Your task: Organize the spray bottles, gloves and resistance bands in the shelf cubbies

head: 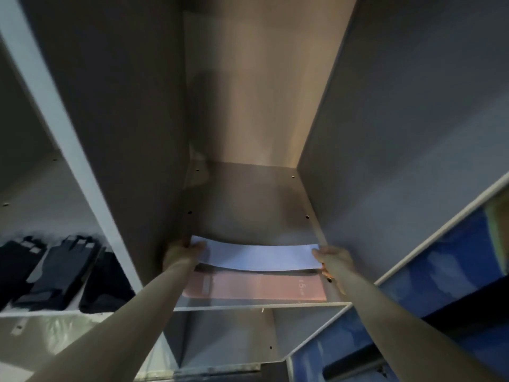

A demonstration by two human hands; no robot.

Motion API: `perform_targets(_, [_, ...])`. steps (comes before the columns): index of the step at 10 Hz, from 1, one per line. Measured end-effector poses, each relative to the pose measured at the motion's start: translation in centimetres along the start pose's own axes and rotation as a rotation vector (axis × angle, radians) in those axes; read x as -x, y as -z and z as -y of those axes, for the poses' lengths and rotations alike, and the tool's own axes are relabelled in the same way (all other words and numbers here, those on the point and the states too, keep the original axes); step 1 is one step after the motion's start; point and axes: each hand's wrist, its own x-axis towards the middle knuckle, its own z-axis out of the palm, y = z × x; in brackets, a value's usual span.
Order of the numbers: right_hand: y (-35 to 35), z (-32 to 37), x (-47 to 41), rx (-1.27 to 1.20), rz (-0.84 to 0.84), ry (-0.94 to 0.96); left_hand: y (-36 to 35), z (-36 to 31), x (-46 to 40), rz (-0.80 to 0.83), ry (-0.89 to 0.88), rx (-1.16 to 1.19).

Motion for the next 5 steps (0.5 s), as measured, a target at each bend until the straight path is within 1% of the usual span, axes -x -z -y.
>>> perform_targets(3, [-1.3, -1.8, -2.1, 0.135, -0.115, -0.01, -1.0, 0.9, -2.0, 0.031, 0.021, -0.146])
perform_targets(5, [-1.5, -2.1, -2.2, 0.154, -0.095, -0.003, -1.1, 0.7, -2.0, 0.049, 0.006, -0.193])
